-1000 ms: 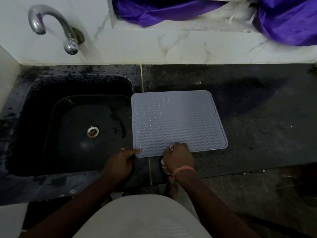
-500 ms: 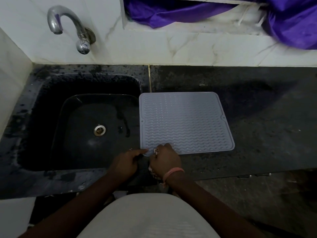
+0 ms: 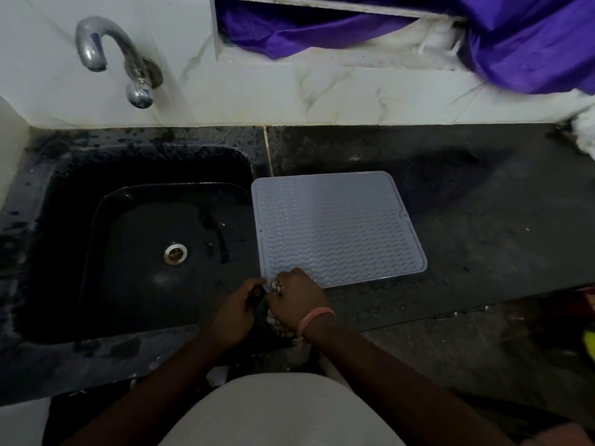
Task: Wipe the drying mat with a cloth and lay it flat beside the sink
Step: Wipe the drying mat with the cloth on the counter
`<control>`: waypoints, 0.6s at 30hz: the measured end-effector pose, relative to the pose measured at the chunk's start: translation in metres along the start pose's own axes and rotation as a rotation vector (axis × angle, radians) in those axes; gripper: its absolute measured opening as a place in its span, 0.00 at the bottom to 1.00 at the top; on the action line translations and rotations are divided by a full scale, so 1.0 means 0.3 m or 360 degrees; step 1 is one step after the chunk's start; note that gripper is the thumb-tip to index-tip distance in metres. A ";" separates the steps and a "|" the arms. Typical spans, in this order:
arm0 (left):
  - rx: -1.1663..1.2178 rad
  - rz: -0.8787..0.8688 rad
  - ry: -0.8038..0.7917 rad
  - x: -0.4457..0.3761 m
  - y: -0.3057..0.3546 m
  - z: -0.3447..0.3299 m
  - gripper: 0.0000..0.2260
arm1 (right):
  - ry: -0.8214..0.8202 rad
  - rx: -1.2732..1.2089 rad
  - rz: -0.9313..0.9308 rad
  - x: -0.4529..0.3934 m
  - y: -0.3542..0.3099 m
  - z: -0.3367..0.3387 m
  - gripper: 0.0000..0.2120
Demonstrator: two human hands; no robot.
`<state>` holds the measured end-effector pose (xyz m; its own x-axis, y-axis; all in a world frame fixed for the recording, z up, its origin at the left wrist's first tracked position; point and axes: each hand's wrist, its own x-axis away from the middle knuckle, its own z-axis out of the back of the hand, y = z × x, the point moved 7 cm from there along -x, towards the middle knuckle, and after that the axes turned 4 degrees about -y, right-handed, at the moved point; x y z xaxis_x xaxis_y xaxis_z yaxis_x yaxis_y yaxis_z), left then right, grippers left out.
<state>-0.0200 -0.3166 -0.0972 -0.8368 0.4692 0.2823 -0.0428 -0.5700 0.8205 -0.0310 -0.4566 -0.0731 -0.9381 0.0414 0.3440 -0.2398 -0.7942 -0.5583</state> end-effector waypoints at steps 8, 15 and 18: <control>0.0186 0.0117 0.0087 0.012 -0.019 0.047 0.23 | -0.0176 -0.0564 -0.0236 -0.009 -0.080 -0.045 0.12; -0.0082 -0.0006 0.0179 -0.028 0.033 0.029 0.19 | 0.0097 -0.0612 -0.0213 0.040 0.152 0.188 0.13; -0.0237 0.0007 0.0258 -0.017 0.057 -0.025 0.24 | 0.0379 -0.0413 -0.0385 0.089 0.382 0.369 0.14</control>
<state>-0.0207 -0.3339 -0.0884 -0.9135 0.3586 0.1921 -0.1091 -0.6708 0.7336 -0.0559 -0.6135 -0.0443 -0.8712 0.3712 0.3214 -0.4867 -0.5665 -0.6649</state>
